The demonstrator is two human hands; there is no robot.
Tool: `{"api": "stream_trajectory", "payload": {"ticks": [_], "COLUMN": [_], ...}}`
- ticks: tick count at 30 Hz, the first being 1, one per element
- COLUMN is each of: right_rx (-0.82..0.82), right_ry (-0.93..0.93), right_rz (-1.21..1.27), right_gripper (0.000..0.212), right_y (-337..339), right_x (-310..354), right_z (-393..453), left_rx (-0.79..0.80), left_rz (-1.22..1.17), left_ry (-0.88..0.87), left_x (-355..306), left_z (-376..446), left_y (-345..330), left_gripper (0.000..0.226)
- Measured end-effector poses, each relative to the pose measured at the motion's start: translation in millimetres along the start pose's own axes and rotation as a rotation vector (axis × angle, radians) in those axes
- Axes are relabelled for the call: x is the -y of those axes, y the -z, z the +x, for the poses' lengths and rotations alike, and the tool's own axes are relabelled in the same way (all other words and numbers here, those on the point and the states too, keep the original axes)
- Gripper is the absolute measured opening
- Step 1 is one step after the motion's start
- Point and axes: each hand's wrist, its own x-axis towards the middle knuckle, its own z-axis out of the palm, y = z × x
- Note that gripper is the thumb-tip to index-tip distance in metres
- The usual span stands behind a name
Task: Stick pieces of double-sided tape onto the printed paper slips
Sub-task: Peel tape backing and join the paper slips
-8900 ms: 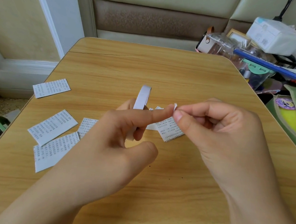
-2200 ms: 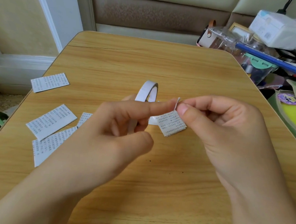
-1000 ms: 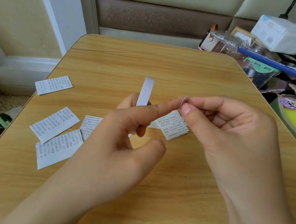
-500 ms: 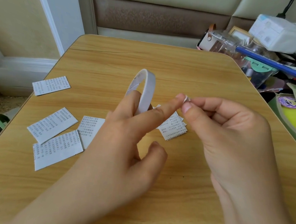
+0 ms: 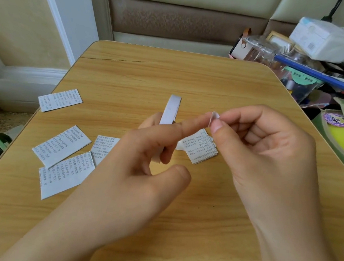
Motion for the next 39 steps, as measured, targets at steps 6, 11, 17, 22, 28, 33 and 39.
{"api": "stream_trajectory", "payload": {"ticks": [6, 11, 17, 22, 28, 33, 39], "right_rx": [0.000, 0.002, 0.006, 0.012, -0.027, -0.039, 0.000], "right_ry": [0.145, 0.279, 0.276, 0.250, 0.225, 0.248, 0.313], "right_rz": [-0.184, -0.323, -0.315, -0.249, -0.215, -0.215, -0.229], "right_gripper": [0.010, 0.006, 0.008, 0.005, 0.012, 0.013, 0.018], "right_y": [1.8, 2.4, 0.5, -0.3, -1.5, -2.3, 0.7], "right_x": [-2.1, -3.5, -5.2, -3.0, -0.1, -2.8, -6.5], "right_z": [0.2, -1.4, -2.1, -3.7, -5.2, -4.5, -2.5], "left_rx": [-0.009, -0.015, 0.017, 0.047, 0.022, 0.014, 0.010], "left_rz": [0.006, -0.110, -0.299, -0.412, -0.459, -0.436, -0.452], "left_ry": [0.020, 0.046, 0.063, 0.107, 0.111, 0.105, 0.120], "left_x": [-0.6, -2.9, -4.2, -5.1, -5.5, -5.8, -5.0], "left_z": [-0.1, 0.5, 1.7, 0.8, 0.6, 0.7, 0.7], "left_y": [0.7, -0.8, 0.9, 4.3, 4.1, 3.6, 3.0], "left_gripper": [0.053, 0.051, 0.050, 0.050, 0.050, 0.050, 0.051]}}
